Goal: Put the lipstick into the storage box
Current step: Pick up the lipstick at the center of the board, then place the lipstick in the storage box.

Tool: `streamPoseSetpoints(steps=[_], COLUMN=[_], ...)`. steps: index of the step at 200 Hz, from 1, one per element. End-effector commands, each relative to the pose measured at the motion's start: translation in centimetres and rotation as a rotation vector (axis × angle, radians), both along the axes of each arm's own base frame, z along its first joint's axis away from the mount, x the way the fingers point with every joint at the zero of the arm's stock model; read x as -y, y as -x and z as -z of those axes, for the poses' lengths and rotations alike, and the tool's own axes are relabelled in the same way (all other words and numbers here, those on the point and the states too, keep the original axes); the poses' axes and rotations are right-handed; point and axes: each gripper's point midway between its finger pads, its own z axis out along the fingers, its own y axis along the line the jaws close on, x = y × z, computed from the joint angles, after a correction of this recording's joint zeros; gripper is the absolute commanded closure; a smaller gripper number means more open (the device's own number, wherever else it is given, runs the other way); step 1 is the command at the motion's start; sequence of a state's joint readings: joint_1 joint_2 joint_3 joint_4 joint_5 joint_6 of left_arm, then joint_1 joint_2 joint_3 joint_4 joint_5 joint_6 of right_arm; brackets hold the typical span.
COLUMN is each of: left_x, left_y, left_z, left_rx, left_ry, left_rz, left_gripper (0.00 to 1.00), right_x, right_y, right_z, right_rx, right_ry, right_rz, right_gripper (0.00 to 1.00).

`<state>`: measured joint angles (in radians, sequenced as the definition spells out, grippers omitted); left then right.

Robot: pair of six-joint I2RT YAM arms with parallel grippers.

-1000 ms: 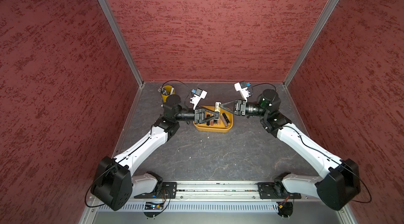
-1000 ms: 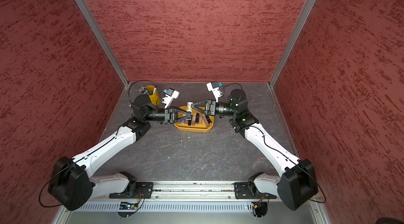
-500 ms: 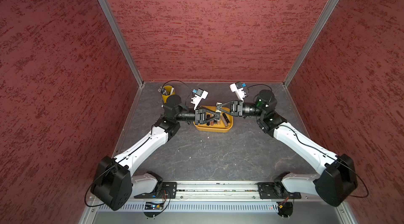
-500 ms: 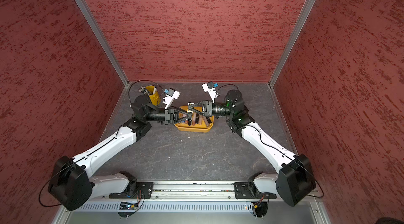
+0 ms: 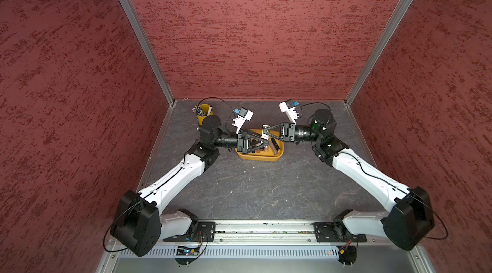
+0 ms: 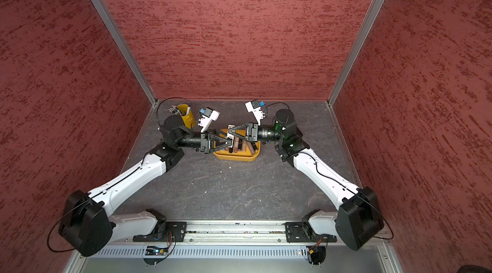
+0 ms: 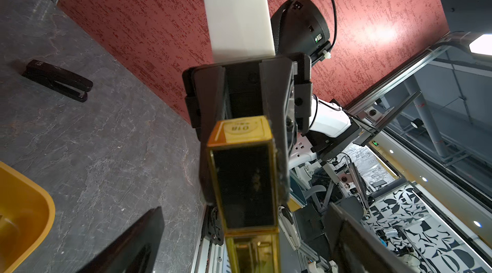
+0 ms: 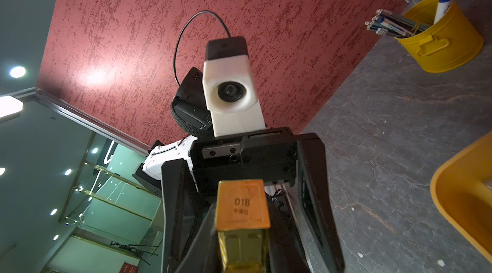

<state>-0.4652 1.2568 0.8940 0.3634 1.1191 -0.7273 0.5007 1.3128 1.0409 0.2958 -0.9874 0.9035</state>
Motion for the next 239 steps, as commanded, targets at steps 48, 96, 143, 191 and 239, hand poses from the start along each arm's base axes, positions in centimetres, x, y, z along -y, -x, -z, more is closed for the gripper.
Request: streamPoseSetpoints(steps=[48, 96, 143, 191, 239], left_x=[-3.8, -6.8, -8.4, -7.9, -8.1], left_y=[-1.5, -2.2, -2.4, -1.3, -0.9], left_z=[0.9, 3.6, 6.9, 11.1, 13.5], left_rx=[0.152, 0.336, 0.392, 0.351, 0.322], left_ry=[-0.254, -0.587, -0.821, -0.885, -0.907], left_rz=[-0.302, -0.542, -0.628, -0.531, -0.508], left_gripper=[0.0, 0.0, 0.0, 0.0, 0.0], right_x=[1.6, 3.7, 5.7, 5.9, 5.1], right_y=[-3.7, -6.9, -9.3, -11.7, -13.5], right_z=[3.5, 8.2, 12.4, 16.1, 20.6], right_rx=[0.001, -0.076, -0.075, -0.056, -0.071], right_ry=[0.334, 0.601, 0.87, 1.04, 1.166], right_rz=[0.229, 0.382, 0.463, 0.45, 0.401], right_gripper=[0.91, 0.92, 0.91, 0.91, 0.91])
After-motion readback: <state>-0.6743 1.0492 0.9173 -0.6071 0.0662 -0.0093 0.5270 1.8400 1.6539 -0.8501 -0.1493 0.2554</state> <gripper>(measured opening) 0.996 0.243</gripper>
